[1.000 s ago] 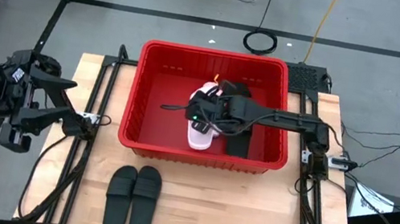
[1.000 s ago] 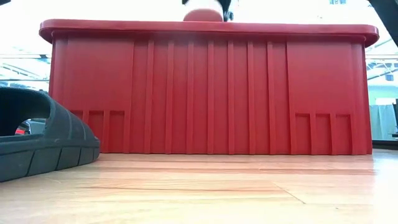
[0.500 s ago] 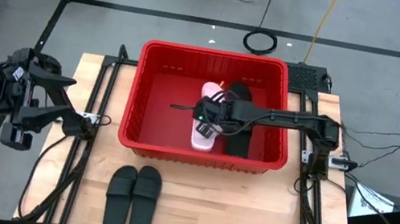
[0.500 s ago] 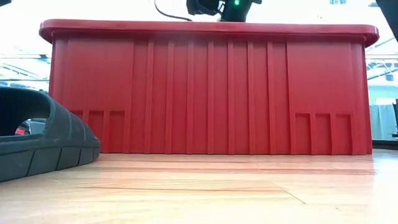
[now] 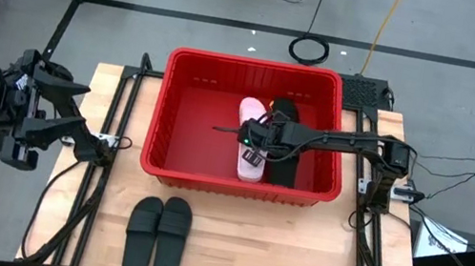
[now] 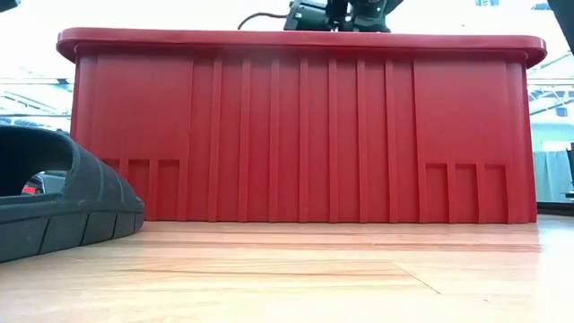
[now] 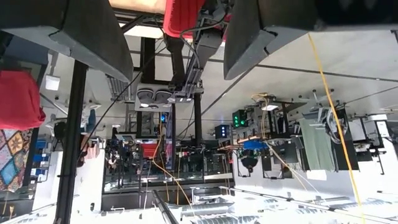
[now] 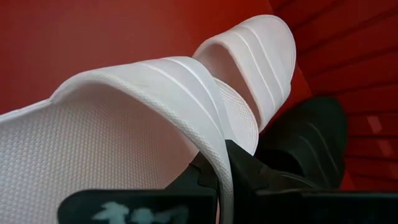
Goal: Pick and place slides into bin
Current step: Put the pink slipper into the red container
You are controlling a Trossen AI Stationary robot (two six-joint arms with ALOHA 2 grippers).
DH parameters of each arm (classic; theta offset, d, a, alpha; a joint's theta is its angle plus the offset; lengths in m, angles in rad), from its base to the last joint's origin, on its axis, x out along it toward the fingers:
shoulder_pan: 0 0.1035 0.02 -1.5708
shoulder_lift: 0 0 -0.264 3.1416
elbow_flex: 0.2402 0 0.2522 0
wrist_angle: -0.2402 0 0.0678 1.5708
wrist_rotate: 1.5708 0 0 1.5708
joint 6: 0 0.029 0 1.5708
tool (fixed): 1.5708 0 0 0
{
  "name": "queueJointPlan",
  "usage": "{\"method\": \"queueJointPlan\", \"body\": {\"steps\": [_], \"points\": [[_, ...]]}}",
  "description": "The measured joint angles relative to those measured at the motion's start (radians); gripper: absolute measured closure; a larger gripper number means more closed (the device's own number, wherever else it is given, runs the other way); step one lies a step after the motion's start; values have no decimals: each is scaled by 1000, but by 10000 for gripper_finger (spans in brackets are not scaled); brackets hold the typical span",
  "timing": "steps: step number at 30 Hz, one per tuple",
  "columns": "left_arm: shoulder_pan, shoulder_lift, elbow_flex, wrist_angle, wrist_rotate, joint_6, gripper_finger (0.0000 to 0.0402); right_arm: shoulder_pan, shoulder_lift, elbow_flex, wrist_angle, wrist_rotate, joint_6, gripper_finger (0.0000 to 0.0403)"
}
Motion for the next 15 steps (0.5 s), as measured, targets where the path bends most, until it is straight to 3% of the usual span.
{"method": "queueJointPlan", "body": {"steps": [15], "points": [[0,-12,0,0,0,-1,147,-65,-3,-105,136,-26,-42,392]]}}
